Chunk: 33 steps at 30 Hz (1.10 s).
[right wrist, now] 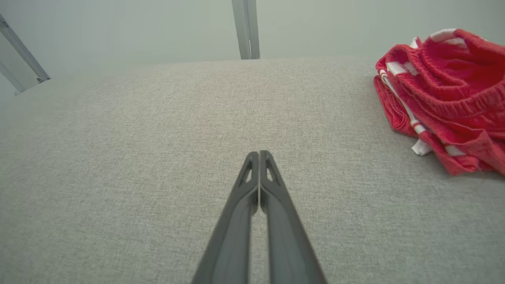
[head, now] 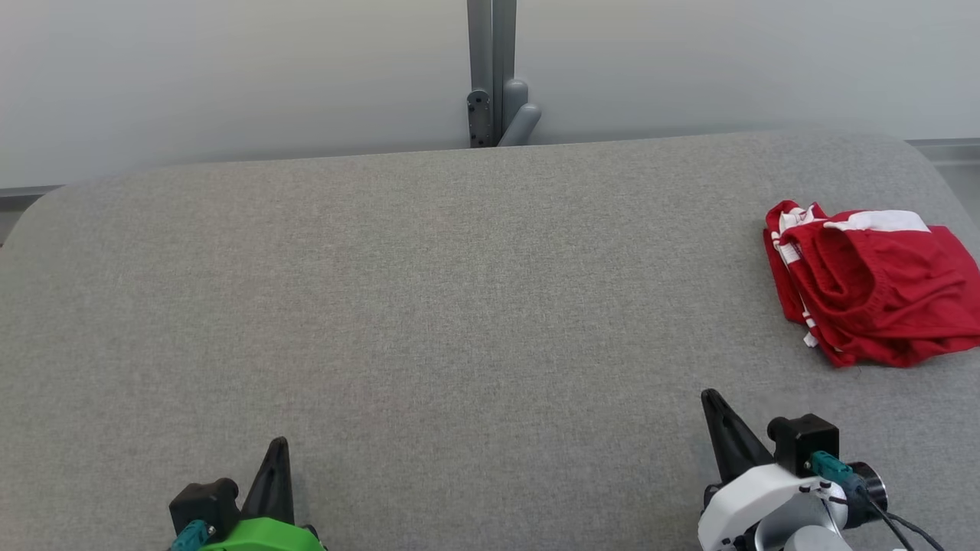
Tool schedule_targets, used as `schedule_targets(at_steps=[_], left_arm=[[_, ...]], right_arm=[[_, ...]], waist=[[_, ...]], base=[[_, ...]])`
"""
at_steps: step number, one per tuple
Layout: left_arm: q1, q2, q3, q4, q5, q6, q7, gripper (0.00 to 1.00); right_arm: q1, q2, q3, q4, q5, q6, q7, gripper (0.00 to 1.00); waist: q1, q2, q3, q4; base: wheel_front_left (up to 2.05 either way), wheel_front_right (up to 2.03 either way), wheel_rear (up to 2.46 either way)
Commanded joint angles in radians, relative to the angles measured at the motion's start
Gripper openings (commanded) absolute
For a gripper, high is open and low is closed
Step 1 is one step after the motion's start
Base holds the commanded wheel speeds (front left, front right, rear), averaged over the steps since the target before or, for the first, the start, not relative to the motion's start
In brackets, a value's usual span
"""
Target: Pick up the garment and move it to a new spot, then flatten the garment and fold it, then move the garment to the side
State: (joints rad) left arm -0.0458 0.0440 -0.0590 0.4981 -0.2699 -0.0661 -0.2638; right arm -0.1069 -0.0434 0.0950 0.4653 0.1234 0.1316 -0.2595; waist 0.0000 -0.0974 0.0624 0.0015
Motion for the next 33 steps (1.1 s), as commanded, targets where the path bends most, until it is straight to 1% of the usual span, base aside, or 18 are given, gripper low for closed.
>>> schedule_targets(at_steps=[1,5,12,33], left_arm=[[-0.01,0.001,0.01,-0.005,-0.025,-0.001,0.012,0.0],[-0.024,0.001,0.024,-0.011,-0.098,-0.004,0.037,0.0],[-0.033,0.002,0.034,-0.039,-0.222,-0.002,0.066,0.0],[-0.057,0.004,0.069,-0.117,-0.534,0.011,0.146,0.0]], right_arm=[[-0.013,-0.001,-0.01,-0.005,0.028,0.0,0.011,0.0],[-0.022,-0.001,-0.027,-0.009,0.109,0.0,0.036,0.0],[-0.029,-0.002,-0.045,-0.023,0.245,0.0,0.069,0.0],[-0.049,-0.004,-0.097,-0.058,0.588,0.0,0.157,0.0]], waist=[[0.0,0.0002,0.0,0.0],[0.0,0.0018,-0.001,0.0],[0.0,0.0,0.003,0.0],[0.0,0.0,0.008,-0.001]], base=[[0.0,0.0,0.0],[0.0,0.0,0.0],[0.0,0.0,0.0],[0.0,0.0,0.0]])
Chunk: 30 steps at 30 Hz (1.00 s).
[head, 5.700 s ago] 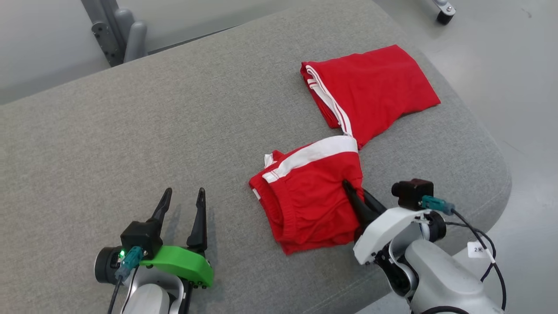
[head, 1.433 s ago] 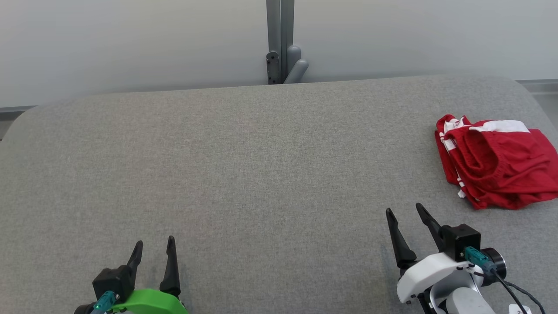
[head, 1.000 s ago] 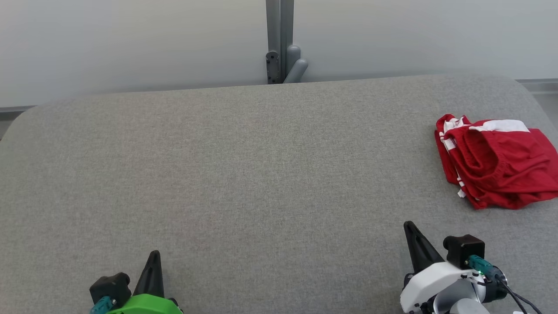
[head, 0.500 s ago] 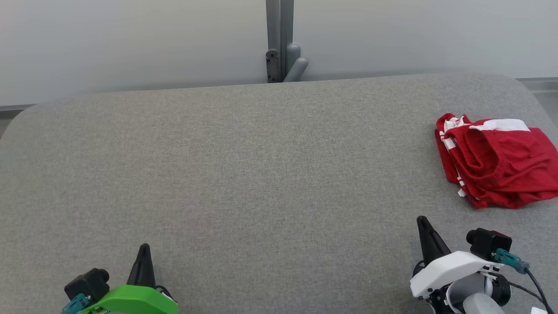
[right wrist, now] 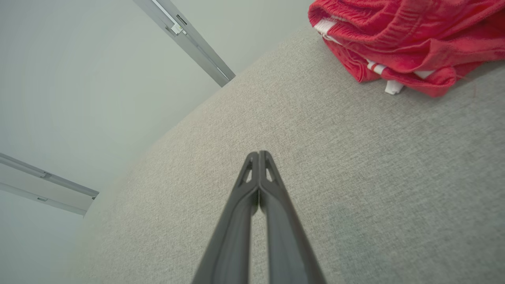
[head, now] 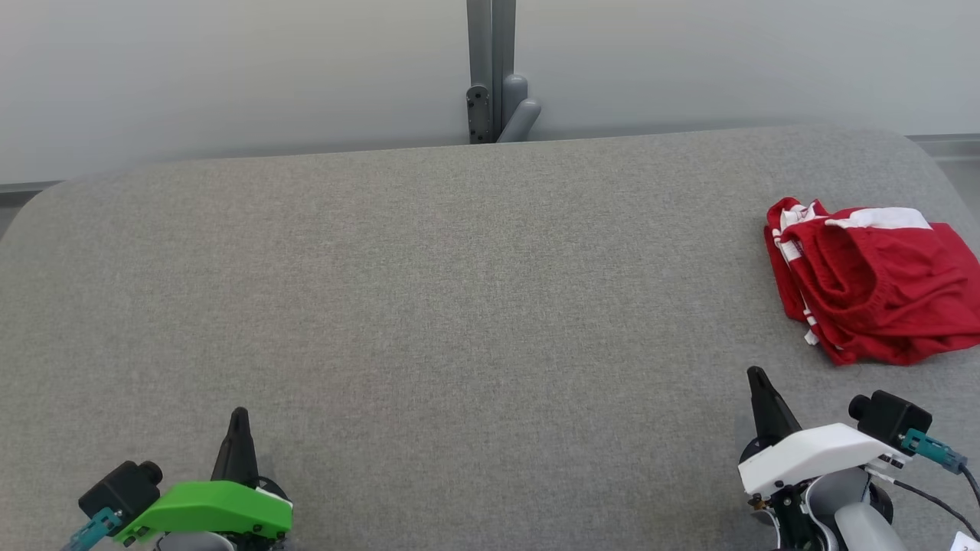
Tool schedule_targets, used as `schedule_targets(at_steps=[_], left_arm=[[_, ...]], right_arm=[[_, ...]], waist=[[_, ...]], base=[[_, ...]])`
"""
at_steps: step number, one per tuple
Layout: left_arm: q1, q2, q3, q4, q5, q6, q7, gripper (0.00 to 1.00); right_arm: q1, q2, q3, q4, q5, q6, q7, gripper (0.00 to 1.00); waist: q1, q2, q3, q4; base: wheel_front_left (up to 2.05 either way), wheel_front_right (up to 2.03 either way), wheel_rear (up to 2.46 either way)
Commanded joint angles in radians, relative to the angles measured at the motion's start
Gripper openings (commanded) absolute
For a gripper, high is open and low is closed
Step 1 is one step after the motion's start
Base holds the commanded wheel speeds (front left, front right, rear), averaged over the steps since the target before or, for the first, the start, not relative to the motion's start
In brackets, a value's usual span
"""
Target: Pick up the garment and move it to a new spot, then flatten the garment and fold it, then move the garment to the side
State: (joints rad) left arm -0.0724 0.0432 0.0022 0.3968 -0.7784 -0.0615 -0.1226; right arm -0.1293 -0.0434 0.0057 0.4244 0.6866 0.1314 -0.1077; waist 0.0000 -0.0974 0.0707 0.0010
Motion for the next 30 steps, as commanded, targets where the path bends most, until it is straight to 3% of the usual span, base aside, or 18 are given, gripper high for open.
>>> schedule_targets(at_steps=[1,30], left_arm=[[-0.031,0.004,0.009,-0.019,-0.039,0.006,0.009,0.0],[-0.062,0.007,0.051,-0.091,-0.365,0.015,0.098,0.0]], right_arm=[[-0.028,-0.004,-0.009,-0.018,0.039,0.0,0.009,0.0],[-0.052,-0.007,-0.067,-0.049,0.4,-0.001,0.105,0.0]], waist=[[0.0,0.0,0.0,0.0],[0.0,0.0,0.008,-0.001]], base=[[0.0,0.0,0.0],[0.0,0.0,0.0]])
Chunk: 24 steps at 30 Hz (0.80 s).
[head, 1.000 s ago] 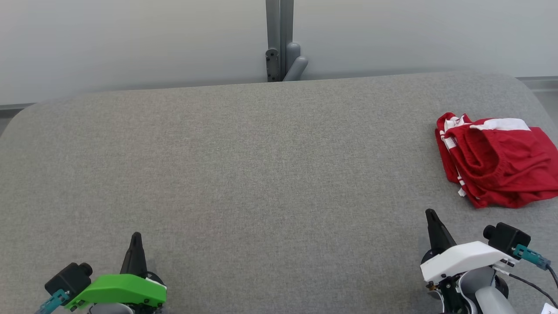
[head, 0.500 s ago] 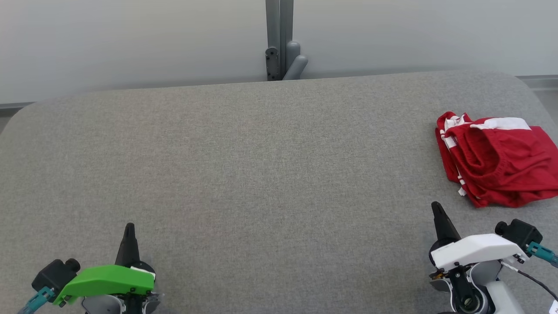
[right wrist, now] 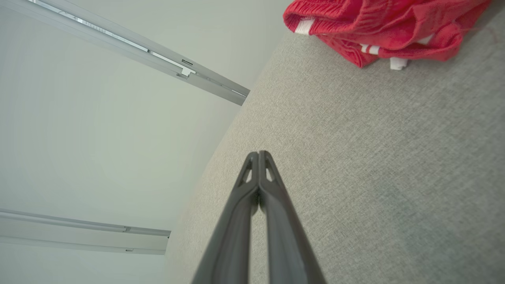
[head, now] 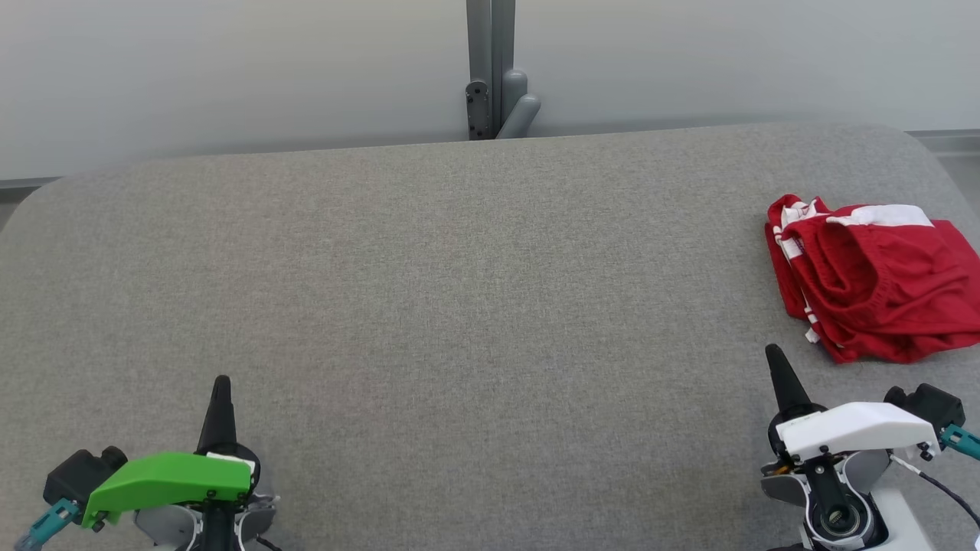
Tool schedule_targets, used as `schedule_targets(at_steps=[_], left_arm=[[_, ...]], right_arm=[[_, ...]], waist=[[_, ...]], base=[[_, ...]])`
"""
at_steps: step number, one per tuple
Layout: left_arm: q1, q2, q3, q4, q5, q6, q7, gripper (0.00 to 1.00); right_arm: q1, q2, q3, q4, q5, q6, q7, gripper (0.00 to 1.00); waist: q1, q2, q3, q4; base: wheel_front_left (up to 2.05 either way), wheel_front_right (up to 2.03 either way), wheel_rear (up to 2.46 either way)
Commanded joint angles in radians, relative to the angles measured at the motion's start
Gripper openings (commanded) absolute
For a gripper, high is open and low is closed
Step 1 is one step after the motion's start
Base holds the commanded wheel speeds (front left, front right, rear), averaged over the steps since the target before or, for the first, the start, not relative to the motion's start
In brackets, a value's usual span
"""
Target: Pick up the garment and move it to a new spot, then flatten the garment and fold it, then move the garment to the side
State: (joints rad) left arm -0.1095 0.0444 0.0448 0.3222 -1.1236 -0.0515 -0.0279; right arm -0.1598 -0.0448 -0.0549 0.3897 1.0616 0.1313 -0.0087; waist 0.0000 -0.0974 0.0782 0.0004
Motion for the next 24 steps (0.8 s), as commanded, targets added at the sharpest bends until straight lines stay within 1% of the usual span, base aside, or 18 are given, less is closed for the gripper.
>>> schedule_targets(at_steps=[1,24], left_arm=[[-0.026,0.006,0.009,-0.019,-0.03,0.005,0.007,0.0],[-0.043,0.007,0.034,-0.057,-0.224,0.008,0.06,0.0]], right_arm=[[-0.022,-0.006,-0.008,-0.015,0.036,0.0,0.009,0.0],[-0.037,-0.008,-0.042,-0.032,0.25,0.0,0.065,0.0]], waist=[[0.0,0.0,0.0,0.0],[0.0,0.0,0.006,0.0]], base=[[0.0,0.0,0.0],[0.0,0.0,0.0]])
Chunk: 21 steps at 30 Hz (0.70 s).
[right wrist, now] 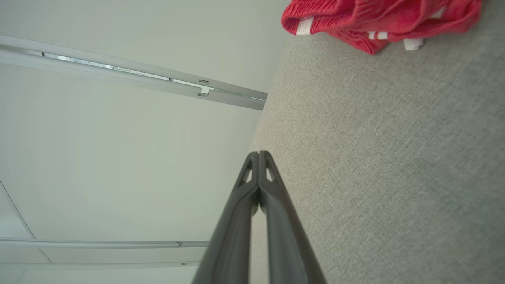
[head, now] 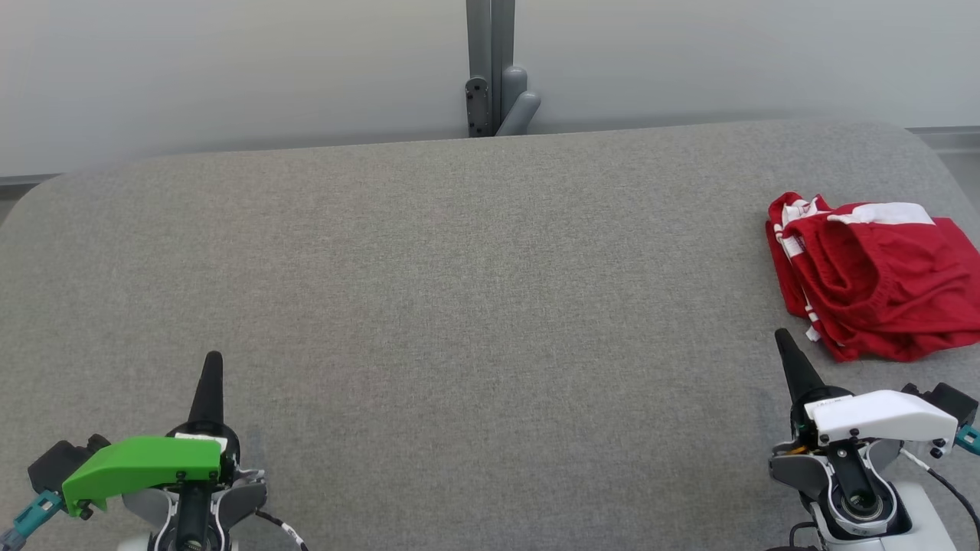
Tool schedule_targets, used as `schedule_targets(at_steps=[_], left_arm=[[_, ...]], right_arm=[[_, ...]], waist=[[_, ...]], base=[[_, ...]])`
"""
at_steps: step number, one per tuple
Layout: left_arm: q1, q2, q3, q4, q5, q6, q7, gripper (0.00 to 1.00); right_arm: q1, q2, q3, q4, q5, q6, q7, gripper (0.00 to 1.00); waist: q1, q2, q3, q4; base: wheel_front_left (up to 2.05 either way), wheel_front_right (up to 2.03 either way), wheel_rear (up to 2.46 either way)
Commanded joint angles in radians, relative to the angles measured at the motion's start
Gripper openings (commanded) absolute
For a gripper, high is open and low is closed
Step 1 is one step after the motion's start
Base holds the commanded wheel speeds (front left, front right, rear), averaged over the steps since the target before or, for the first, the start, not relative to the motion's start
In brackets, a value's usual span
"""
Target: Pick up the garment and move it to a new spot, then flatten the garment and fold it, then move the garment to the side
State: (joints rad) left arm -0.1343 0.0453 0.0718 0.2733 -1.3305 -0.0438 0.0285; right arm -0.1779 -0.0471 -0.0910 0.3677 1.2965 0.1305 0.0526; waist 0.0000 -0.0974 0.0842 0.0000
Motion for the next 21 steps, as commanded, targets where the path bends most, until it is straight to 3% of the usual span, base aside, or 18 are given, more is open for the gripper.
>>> schedule_targets(at_steps=[1,21], left_arm=[[-0.019,0.006,0.008,-0.01,-0.026,0.0,0.005,0.0],[-0.031,0.007,0.025,-0.039,-0.169,0.004,0.046,0.0]], right_arm=[[-0.019,-0.006,-0.007,-0.011,0.024,0.001,0.006,0.0],[-0.029,-0.009,-0.031,-0.023,0.187,0.0,0.048,0.0]], waist=[[0.0,0.0,0.0,0.0],[0.0,0.0,0.005,0.0]], base=[[0.0,0.0,0.0],[0.0,0.0,0.0]])
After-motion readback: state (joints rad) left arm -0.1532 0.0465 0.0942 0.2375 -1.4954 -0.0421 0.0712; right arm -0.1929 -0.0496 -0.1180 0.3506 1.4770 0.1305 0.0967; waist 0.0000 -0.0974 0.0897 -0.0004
